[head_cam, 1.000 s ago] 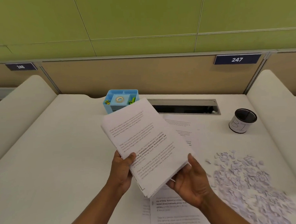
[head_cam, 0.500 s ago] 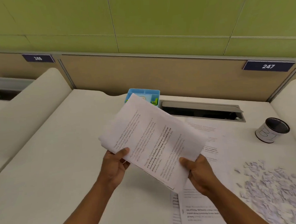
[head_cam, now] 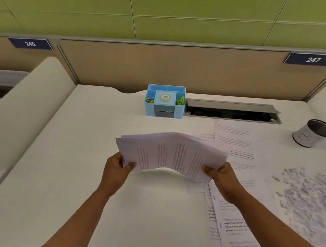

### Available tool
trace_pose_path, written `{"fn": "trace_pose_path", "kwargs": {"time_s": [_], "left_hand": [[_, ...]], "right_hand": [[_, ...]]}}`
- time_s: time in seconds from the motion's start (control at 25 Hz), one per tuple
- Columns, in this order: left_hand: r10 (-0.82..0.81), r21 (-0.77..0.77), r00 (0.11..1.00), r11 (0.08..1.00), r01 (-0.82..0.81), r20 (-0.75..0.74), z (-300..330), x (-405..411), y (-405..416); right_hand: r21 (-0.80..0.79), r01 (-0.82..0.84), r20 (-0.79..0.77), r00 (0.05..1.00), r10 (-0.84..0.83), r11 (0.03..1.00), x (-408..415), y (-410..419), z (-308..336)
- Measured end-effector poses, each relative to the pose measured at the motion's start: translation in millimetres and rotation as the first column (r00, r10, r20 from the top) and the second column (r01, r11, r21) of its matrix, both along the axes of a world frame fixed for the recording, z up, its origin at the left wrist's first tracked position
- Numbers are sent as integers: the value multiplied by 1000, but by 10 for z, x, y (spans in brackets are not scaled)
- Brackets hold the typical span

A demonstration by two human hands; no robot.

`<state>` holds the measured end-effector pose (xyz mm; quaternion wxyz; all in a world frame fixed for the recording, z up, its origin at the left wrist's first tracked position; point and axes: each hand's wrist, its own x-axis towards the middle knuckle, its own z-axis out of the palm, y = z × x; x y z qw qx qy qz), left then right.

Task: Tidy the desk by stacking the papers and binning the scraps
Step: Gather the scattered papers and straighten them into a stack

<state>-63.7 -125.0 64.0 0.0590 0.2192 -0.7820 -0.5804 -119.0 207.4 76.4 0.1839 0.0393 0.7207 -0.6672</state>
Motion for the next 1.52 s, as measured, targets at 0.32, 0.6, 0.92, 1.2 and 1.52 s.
{"fn": "trace_pose_path", "kwargs": {"time_s": [0.32,0.6,0.92,1.2,1.52], "left_hand": [[138,273,979,958,-94,-148,-85,88,152],[152,347,968,935,-75,-201,-111,69,367],[146,340,980,936,-94,-132,-139,67,258],[202,293,964,945,-145,-175,-114,168,204],[163,249,978,960,-128,-126,-201,174,203]], "right_hand": [[15,19,22,1000,-20,1000,178,-110,-226],[-12,93,-19,995,-93,996,259,-212,-181],[41,88,-17,996,-88,995,253,-216,-122],[47,15,-26,1000,-14,999,313,-215,-127],[-3,13,-12,1000,-13,1000,336,-243,-191]]}}
